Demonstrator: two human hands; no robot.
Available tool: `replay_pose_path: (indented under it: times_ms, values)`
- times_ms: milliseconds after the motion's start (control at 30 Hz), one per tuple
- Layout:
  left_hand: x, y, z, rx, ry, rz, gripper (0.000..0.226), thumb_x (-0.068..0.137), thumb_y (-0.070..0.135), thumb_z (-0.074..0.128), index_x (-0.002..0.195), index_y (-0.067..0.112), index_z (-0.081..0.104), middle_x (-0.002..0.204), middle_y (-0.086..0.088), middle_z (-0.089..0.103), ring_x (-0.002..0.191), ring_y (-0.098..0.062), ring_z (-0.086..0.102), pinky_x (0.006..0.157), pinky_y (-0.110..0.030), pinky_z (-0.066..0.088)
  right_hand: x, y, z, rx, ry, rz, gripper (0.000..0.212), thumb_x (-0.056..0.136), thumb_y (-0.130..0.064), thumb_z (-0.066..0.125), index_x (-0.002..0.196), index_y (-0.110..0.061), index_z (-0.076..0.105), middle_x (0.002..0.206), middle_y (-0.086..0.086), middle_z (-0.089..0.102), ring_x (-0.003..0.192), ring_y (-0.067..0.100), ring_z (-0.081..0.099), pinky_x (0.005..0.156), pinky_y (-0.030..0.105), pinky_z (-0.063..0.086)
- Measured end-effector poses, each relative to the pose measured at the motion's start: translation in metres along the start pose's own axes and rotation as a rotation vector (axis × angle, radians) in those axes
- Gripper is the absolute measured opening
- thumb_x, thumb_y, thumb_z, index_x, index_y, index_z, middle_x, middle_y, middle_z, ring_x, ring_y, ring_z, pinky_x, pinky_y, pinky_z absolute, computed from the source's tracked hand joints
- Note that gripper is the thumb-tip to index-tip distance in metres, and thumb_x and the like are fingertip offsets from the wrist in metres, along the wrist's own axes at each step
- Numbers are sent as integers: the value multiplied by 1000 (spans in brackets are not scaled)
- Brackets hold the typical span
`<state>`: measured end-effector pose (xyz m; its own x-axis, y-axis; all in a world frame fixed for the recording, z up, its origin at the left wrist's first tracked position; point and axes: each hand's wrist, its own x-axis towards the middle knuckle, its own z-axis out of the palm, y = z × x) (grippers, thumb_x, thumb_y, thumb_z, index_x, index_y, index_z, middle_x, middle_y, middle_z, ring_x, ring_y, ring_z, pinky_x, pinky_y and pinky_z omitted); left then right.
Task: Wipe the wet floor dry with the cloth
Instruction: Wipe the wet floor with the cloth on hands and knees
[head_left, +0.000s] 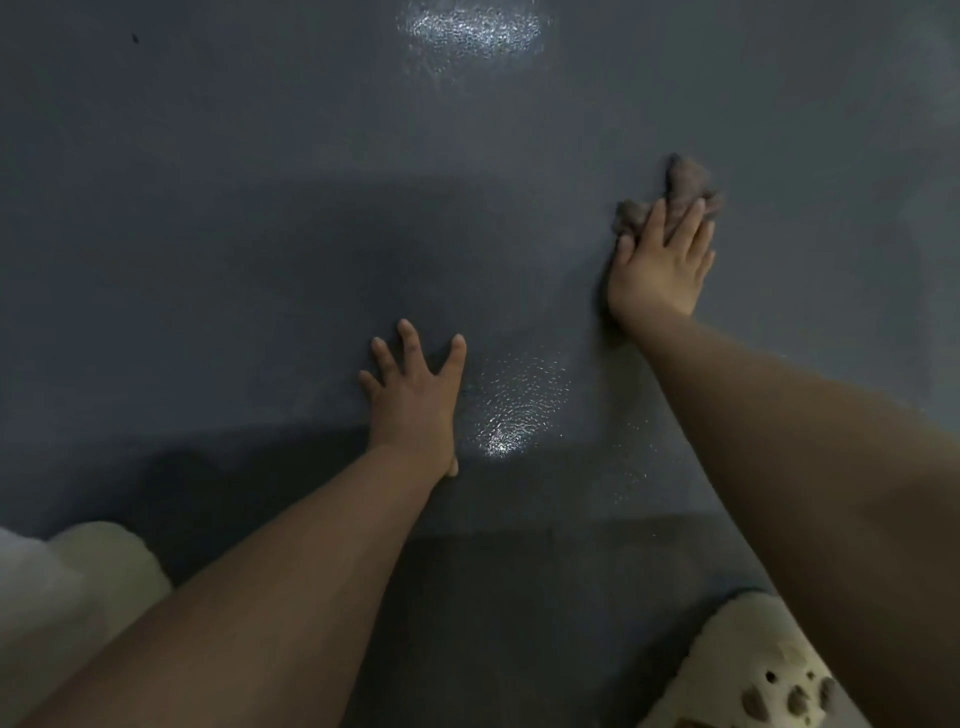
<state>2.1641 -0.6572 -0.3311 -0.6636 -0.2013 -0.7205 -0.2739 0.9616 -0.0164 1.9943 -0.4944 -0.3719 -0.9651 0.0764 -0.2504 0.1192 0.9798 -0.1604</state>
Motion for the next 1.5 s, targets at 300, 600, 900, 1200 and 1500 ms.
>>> replay_pose_path:
  times_ms: [300, 600, 900, 1200, 1500]
  values:
    - [-1, -2, -3, -55, -6, 7, 135, 56, 35, 89, 150, 30, -8, 152, -25, -21, 140, -50, -5, 112, -58, 18, -96, -28, 30, -64, -100, -721, 51, 97, -37, 35, 143, -16, 40, 154, 16, 24, 143, 34, 20, 113, 41, 11]
    - [-4, -7, -4, -92, 6, 47, 132, 60, 31, 88, 150, 28, -9, 152, -23, -23, 140, -49, -8, 113, -57, 15, -76, 49, 11, -122, -46, -341, 51, 101, -37, 31, 149, -20, 26, 158, 13, 8, 146, 30, 10, 118, 40, 11]
    - [-8, -34, 5, -211, 56, 191, 107, 77, 37, 75, 152, 20, 0, 157, -9, -19, 144, -37, -12, 117, -45, 10, -133, -40, 40, 97, 34, 7, 54, 101, -29, 34, 151, -17, 17, 159, 14, -3, 146, 30, -3, 117, 39, 2]
    - [-23, -111, 13, -422, 252, 59, 71, 91, 3, 46, 151, 10, 10, 160, -5, 2, 146, -20, 9, 116, -28, 13, -173, -131, 27, -25, -472, -613, 59, 99, -26, 37, 152, -25, 9, 158, 8, -15, 145, 27, -15, 117, 40, -1]
    - [-77, -115, -11, -470, 252, 4, 76, 92, 12, 54, 152, 12, 6, 159, -9, -1, 146, -28, 6, 117, -35, 11, -223, -105, -40, -89, -469, -465, 49, 100, -24, 37, 148, -24, 27, 159, 8, 10, 146, 26, 5, 118, 37, 5]
